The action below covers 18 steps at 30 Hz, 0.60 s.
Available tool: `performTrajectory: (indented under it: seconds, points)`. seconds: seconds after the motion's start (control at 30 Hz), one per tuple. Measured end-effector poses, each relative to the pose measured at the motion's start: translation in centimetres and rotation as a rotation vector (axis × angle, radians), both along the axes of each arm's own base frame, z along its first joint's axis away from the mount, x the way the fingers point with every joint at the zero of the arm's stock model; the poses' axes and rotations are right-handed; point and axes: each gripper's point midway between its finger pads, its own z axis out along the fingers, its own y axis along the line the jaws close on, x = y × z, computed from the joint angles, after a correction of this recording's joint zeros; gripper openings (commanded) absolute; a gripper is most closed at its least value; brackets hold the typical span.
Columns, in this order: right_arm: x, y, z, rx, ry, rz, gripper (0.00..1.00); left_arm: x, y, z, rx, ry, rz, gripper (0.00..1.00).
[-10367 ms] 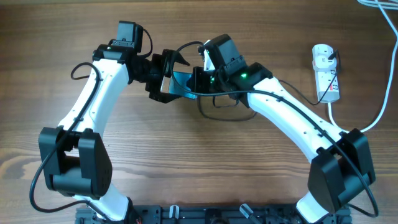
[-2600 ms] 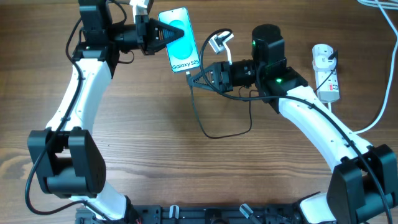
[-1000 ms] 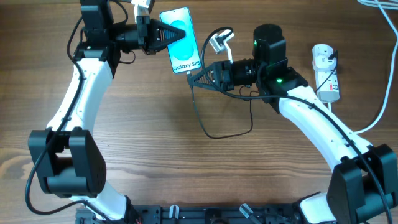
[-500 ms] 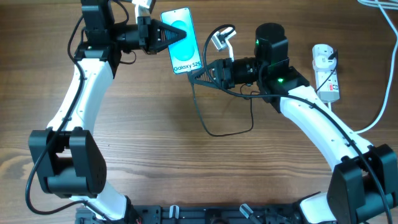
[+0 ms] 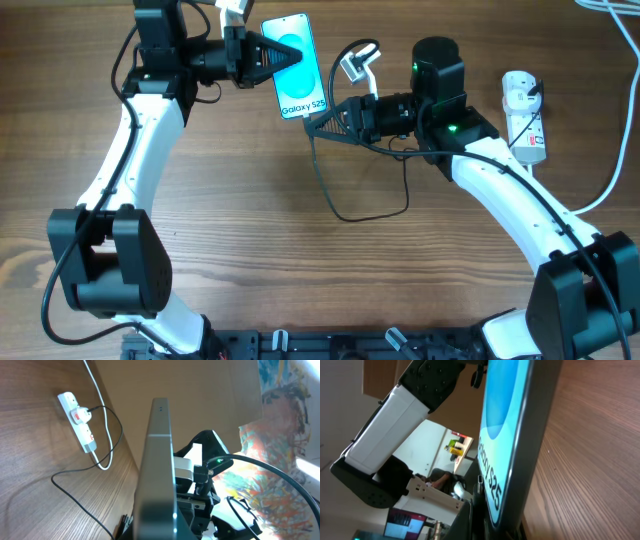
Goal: Plug charger to phone and switch on socket
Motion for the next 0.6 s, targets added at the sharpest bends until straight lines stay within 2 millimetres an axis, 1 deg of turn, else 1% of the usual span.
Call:
performTrajectory:
  seconds: [0.6]
  points:
    - [-0.25,-0.03,0.05,0.004,0.006,0.014,0.04,0.10,0.01,-0.05,0.001,0.030,0.007,0.04]
